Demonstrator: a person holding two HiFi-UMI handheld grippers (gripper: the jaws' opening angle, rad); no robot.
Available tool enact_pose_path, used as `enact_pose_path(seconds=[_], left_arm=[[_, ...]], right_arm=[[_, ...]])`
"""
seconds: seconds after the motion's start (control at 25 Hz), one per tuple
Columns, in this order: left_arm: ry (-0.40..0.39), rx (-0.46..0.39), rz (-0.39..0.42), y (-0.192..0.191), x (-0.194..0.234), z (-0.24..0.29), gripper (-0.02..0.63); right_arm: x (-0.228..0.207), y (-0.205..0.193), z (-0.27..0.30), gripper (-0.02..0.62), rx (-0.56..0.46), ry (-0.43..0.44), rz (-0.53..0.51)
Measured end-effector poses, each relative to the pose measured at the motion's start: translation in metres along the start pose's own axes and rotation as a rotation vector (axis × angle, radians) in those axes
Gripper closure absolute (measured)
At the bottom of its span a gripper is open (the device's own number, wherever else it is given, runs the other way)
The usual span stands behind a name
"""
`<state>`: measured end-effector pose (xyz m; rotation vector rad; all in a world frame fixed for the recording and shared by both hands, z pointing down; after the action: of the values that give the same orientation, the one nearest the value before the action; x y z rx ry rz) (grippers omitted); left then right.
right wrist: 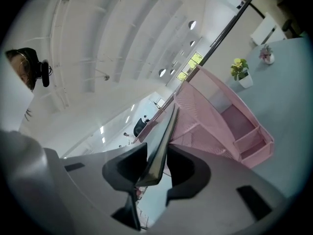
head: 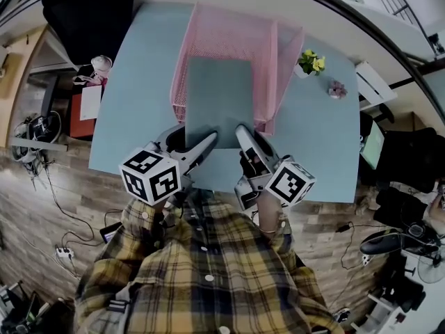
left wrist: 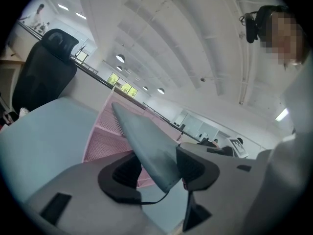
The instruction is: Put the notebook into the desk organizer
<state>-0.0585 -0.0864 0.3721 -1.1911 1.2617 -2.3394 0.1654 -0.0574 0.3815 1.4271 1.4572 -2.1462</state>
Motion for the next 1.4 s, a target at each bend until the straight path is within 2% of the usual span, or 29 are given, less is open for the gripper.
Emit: enact_pose_path(seconds=[0.08,0.24,0.52,0.76,1.04,1.16,1.28,1.32,1.4], left_arm=[[-0.002,-0.006,-0.002,0.001,0.0,-0.002,0.38],[0.0,-0.013,0.0,0.002,0.0,-0.002,0.377],[-0.006,-0.012,-0.011,0.002,0.0,-0.001,0.376],[-0.011,-0.005,-0.013,0.002,0.001,0.0,0.37],[-0.031,-0.005,-0.003,0.0,-0.002,-0.003,0.29],[-0.031,0.004,0.041,-0.002,-0.004,-0.007,0.244],[-0.007,-0.011,0.073,-0.006,-0.003,-0.017,0.23],[0.007,-0.021,0.098,-0.007,-0.003,-0.022,0.23],[0.044,-0.033,0.203,-0.009,-0.006,-0.032,0.23]], right_arm=[[0.001,-0.001,-0.001,0.46,0.038,0.0,-0.057],[0.006,-0.005,0.0,0.359,0.115,0.022,-0.199],[0.017,-0.013,-0.004,0.252,0.174,0.053,-0.445],[0.022,-0.02,-0.002,0.241,0.2,0.015,-0.645],[0.024,-0.027,-0.003,0.241,0.226,0.008,-0.793],[0.023,-0.029,-0.003,0.241,0.21,-0.006,-0.795],[0.025,-0.03,-0.003,0.241,0.189,-0.021,-0.799],[0.026,-0.031,-0.003,0.241,0.185,-0.024,-0.8],[0.027,-0.03,-0.003,0.241,0.177,-0.028,-0.802]])
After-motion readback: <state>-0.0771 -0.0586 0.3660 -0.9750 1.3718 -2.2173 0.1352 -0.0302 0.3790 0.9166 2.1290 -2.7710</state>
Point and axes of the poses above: the fingertips, and each gripper's own axes: z forward along the fingers, x to its left, y out of its top, the point moved 10 cm from there along -z, backward along the fingers, and after that the axes turned 6 degrees about y, right-handed, at the moved point
